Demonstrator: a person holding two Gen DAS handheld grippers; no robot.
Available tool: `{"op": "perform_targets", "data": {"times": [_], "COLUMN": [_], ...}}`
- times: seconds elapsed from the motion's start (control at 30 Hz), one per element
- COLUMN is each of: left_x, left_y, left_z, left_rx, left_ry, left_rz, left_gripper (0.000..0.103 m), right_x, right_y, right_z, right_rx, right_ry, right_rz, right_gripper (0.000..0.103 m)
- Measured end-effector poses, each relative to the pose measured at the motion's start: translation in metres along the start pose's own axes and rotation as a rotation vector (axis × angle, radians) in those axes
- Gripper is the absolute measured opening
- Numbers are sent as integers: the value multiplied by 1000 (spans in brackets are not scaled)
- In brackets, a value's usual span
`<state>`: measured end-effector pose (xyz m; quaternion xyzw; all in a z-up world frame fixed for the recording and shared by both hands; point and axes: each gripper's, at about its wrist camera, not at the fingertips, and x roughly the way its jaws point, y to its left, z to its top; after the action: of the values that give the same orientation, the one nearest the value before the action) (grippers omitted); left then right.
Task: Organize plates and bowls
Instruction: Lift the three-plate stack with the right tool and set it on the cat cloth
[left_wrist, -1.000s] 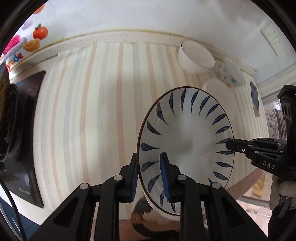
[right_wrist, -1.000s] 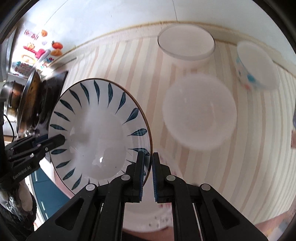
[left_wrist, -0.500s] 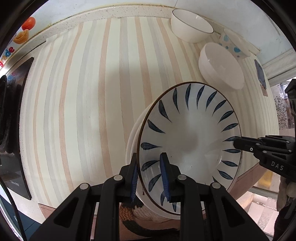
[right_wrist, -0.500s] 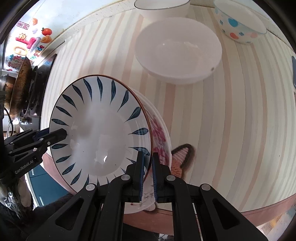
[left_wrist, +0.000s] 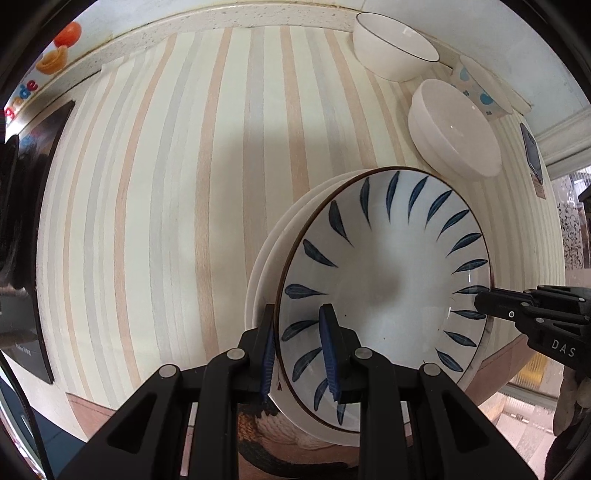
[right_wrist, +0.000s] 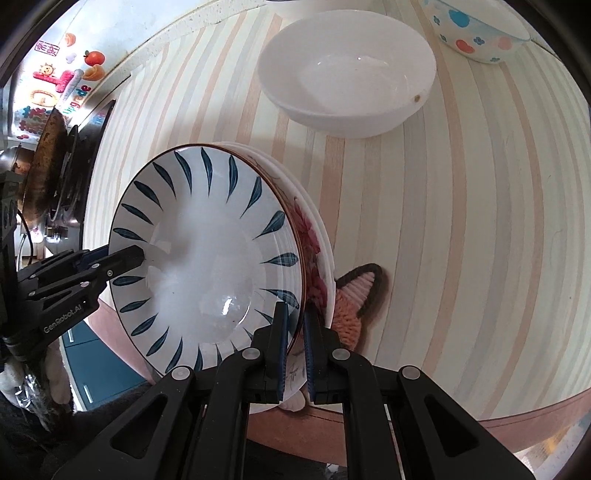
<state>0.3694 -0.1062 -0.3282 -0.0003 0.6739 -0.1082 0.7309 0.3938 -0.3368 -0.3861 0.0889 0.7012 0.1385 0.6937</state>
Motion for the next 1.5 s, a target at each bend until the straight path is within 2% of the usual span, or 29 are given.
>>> {"op": "perform_targets", "data": {"times": [0.2, 0.4, 0.63, 0.8, 0.9, 1.03, 1.27, 1.5], "left_x": [4, -1, -10, -41, -68, -100, -165, -199], "left_y": [6, 9, 5, -3, -10, -15, -25, -32], "left_z": [-7, -13, -20, -36, -51, -69, -103, -133], "left_rx": [-71, -99, -115, -101, -76, -53, -11, 24], "left_ry": [0, -18, -48, -113, -157, -192, -285, -326], "left_rz": [-29, -15, 23, 67, 98, 94, 35, 5], "left_gripper": [20, 20, 20, 20, 20, 21, 21, 21], "right_x": [-6, -11, -22, -38, -54, -84, -146, -192], "right_y": [-13, -19, -22, -11, -3, 20, 70, 101], "right_z": [-4, -6, -11, -22, -34, -59, -113, -165], "right_rx": [28, 55, 69, 75, 79, 76, 31, 28], "right_ry": [10, 5, -36, -86, -124, -186, -297, -373], "right_rz": [51, 93, 88, 57, 35, 27, 27, 26], "right_gripper": [12, 12, 12, 12, 12, 12, 12, 12]}}
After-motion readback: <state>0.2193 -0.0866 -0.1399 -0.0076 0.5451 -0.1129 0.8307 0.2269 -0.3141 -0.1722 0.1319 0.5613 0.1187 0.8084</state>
